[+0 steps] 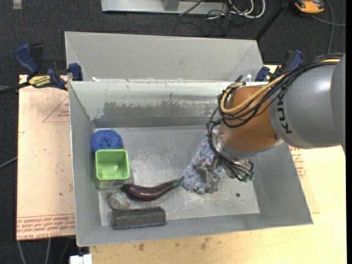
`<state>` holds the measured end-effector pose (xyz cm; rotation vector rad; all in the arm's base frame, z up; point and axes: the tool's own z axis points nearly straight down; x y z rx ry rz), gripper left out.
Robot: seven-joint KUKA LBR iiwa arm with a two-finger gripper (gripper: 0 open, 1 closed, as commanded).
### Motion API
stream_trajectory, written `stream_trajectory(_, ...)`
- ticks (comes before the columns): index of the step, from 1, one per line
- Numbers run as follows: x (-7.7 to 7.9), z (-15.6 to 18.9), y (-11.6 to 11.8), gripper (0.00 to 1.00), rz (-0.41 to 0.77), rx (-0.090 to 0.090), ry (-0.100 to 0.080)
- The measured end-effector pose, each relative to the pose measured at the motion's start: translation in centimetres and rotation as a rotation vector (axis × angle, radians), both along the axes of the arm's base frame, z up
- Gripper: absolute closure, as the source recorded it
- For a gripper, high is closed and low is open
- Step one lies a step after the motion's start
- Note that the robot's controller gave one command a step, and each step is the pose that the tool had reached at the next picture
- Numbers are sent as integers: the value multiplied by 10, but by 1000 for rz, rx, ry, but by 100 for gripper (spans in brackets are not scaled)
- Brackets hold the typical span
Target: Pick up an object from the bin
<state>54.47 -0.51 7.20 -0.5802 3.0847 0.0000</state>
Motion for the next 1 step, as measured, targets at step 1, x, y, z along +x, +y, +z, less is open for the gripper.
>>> stream_trajectory(1,13,147,16,100,-30,1,-1)
